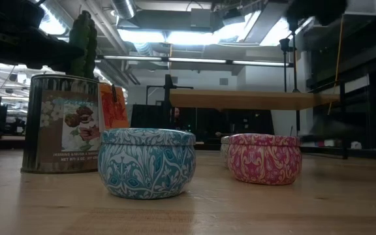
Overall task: Pick & Place candle stick holders
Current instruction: Put the black candle holder on the shelf
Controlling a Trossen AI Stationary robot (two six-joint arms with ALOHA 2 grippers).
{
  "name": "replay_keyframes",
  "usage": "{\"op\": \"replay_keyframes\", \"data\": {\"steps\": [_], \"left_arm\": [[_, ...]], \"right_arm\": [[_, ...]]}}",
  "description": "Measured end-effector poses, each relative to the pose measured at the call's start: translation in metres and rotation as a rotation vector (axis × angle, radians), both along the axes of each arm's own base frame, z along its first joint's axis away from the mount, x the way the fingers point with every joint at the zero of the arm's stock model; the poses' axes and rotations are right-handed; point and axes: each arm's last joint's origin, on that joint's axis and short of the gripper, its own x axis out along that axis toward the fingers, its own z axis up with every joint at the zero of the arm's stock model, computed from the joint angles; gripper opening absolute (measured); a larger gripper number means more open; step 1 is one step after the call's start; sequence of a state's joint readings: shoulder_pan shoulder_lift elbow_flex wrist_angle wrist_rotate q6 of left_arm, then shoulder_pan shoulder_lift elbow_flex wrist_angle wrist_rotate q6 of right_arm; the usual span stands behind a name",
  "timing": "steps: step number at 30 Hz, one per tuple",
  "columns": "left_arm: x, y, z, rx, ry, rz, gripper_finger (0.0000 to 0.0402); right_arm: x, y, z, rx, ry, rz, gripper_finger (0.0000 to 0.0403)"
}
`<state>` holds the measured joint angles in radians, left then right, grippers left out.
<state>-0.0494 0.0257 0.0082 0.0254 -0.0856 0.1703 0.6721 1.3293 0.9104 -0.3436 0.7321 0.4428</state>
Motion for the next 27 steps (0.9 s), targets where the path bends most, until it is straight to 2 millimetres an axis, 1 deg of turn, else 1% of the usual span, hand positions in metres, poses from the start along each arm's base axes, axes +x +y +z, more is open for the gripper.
{"op": "replay_keyframes", "data": {"steps": [2, 7, 9, 13, 18, 27], "left_arm": [[0.000, 0.000, 0.000, 0.000, 0.000, 0.000, 0.0004], [0.000, 0.000, 0.000, 0.000, 0.000, 0.000, 0.0004], [0.000, 0.000, 0.000, 0.000, 0.000, 0.000, 0.0004], [0.000, 0.000, 0.000, 0.000, 0.000, 0.000, 0.0004], [0.000, 0.000, 0.000, 0.000, 0.000, 0.000, 0.0004], [0.000, 0.000, 0.000, 0.000, 0.000, 0.000, 0.0004]], "right_arm": [[0.008, -0.009, 0.002, -0.006, -0.026, -0.037, 0.0040], [0.028, -0.028, 0.013, -0.086, -0.093, -0.019, 0.0039], [0.033, -0.036, 0.019, -0.110, -0.124, -0.016, 0.0039], [0.043, -0.054, 0.031, -0.114, -0.220, -0.072, 0.0039], [0.054, -0.075, 0.041, -0.114, -0.309, -0.152, 0.0039], [0.065, -0.121, 0.055, -0.146, -0.431, -0.325, 0.0039]]}}
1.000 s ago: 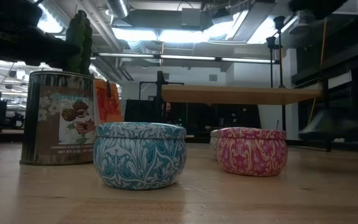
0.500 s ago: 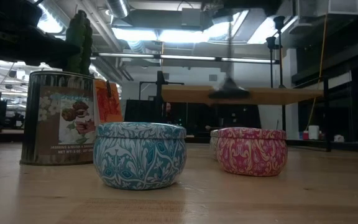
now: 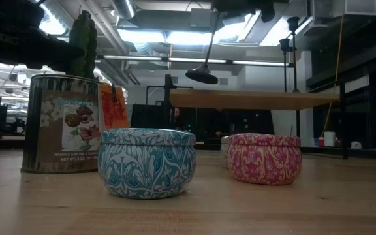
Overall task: Pick & Place candle stick holders
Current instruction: Put the black candle holder on the shelf
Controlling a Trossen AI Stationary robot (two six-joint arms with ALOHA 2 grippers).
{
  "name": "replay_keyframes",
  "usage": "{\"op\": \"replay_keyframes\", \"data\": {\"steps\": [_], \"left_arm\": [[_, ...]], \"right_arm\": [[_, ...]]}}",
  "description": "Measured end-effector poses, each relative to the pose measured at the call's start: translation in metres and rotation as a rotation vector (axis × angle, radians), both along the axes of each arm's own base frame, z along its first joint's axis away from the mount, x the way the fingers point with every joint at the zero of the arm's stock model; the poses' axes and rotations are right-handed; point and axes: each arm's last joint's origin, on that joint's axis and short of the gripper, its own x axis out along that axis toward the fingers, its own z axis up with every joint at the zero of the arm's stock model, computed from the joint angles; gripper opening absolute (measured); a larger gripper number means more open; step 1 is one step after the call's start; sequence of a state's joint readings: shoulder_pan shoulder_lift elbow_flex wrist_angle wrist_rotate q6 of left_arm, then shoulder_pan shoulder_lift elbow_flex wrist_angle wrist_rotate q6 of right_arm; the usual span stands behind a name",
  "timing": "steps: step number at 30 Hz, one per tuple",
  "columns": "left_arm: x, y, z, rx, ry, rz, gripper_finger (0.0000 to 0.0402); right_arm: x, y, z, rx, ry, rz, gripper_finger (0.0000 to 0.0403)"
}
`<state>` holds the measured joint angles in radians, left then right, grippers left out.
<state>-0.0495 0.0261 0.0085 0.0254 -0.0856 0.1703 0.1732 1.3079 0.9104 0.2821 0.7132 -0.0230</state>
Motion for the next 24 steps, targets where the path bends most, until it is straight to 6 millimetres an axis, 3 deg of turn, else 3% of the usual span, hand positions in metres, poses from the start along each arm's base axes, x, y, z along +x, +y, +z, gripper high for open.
{"op": "replay_keyframes", "data": {"steps": [13, 24], "left_arm": [[0.000, 0.000, 0.000, 0.000, 0.000, 0.000, 0.0004], [0.000, 0.000, 0.000, 0.000, 0.000, 0.000, 0.0004]], "right_arm": [[0.000, -0.040, 0.006, 0.002, -0.059, -0.229, 0.0036], [0.000, -0.045, 0.005, -0.008, 0.014, -0.278, 0.0035]]}}
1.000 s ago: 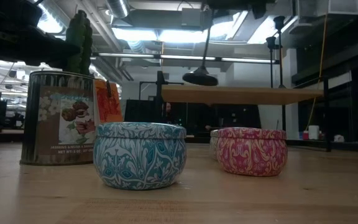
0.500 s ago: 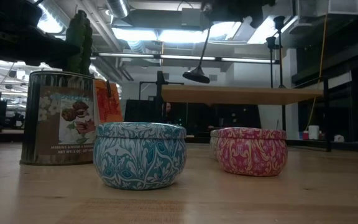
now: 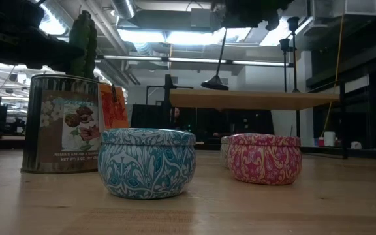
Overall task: Pick & Place candle stick holders
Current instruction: Put the black candle holder on the shelf
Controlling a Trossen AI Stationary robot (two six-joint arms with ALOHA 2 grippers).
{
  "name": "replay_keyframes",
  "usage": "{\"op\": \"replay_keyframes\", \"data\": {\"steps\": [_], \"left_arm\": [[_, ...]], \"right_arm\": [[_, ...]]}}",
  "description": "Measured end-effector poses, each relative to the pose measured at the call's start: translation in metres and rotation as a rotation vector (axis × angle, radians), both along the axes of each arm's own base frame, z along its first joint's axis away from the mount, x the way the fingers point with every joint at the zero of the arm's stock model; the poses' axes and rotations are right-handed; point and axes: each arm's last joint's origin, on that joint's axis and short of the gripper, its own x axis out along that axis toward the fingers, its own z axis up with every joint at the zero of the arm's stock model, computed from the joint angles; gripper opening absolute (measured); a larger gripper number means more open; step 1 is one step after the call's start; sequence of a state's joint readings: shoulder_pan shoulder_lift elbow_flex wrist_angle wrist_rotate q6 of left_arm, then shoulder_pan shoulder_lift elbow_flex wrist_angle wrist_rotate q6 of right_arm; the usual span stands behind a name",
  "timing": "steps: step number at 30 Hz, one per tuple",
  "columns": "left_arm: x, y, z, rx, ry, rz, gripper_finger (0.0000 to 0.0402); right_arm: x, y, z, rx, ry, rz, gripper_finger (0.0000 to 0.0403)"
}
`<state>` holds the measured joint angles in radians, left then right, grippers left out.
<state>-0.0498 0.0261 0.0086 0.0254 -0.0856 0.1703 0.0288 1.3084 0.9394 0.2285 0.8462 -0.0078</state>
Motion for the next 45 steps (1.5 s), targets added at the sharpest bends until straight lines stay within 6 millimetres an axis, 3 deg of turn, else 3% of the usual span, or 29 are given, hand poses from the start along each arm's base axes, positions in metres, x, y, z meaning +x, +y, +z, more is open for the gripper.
{"op": "replay_keyframes", "data": {"steps": [13, 29, 45], "left_arm": [[0.000, 0.000, 0.000, 0.000, 0.000, 0.000, 0.0004], [0.000, 0.000, 0.000, 0.000, 0.000, 0.000, 0.0004], [0.000, 0.000, 0.000, 0.000, 0.000, 0.000, 0.0004]], "right_arm": [[-0.031, 0.005, 0.020, -0.021, -0.020, -0.211, 0.0035], [-0.089, 0.006, 0.020, 0.112, 0.059, -0.218, 0.0035], [-0.091, -0.017, 0.014, 0.164, 0.095, -0.268, 0.0035]]}}
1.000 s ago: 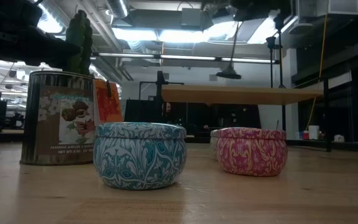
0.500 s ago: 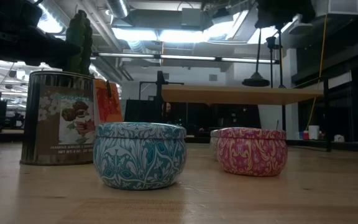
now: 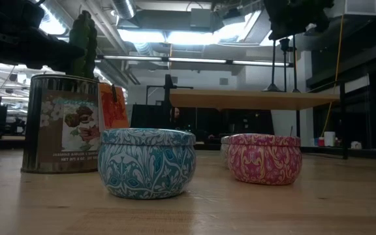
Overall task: Pick & Place candle stick holders
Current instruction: Put the black candle holder on the shelf
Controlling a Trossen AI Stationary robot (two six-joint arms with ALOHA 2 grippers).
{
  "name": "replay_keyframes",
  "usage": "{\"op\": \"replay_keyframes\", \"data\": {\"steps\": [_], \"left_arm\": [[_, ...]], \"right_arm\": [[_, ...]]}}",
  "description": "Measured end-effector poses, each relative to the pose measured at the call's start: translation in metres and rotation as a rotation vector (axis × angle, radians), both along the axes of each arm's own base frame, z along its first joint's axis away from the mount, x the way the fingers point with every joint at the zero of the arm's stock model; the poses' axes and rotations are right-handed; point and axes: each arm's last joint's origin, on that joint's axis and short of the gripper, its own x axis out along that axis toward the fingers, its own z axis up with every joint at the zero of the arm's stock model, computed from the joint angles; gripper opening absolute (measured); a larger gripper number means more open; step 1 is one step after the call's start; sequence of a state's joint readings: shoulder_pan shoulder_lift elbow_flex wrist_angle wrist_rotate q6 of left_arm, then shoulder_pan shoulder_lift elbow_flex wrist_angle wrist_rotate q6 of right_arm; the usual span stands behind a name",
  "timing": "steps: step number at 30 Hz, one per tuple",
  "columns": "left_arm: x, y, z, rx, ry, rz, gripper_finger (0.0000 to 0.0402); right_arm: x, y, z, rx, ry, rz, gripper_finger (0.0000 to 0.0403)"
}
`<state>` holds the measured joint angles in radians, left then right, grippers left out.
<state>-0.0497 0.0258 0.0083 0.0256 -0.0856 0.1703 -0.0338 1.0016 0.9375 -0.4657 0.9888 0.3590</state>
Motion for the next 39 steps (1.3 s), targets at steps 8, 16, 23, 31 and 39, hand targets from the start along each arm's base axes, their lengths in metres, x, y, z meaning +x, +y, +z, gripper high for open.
{"op": "replay_keyframes", "data": {"steps": [8, 16, 23, 31, 39], "left_arm": [[0.0000, 0.0000, 0.0000, 0.000, 0.000, 0.000, 0.0004], [0.0000, 0.0000, 0.0000, 0.000, 0.000, 0.000, 0.0004], [0.0000, 0.0000, 0.0000, 0.000, 0.000, 0.000, 0.0004], [0.0000, 0.0000, 0.0001, 0.000, 0.000, 0.000, 0.0004], [0.0000, 0.0000, 0.0001, 0.000, 0.000, 0.000, 0.0004]], "right_arm": [[0.0032, -0.0001, 0.0019, 0.023, -0.029, 0.052, 0.0077], [0.0038, 0.0001, 0.0021, 0.030, -0.033, 0.069, 0.0087], [0.0051, 0.0011, 0.0019, 0.047, -0.024, 0.121, 0.0088], [0.0063, 0.0018, 0.0022, 0.027, 0.024, 0.179, 0.0132], [0.0069, 0.0019, 0.0032, 0.000, 0.054, 0.201, 0.0236]]}}
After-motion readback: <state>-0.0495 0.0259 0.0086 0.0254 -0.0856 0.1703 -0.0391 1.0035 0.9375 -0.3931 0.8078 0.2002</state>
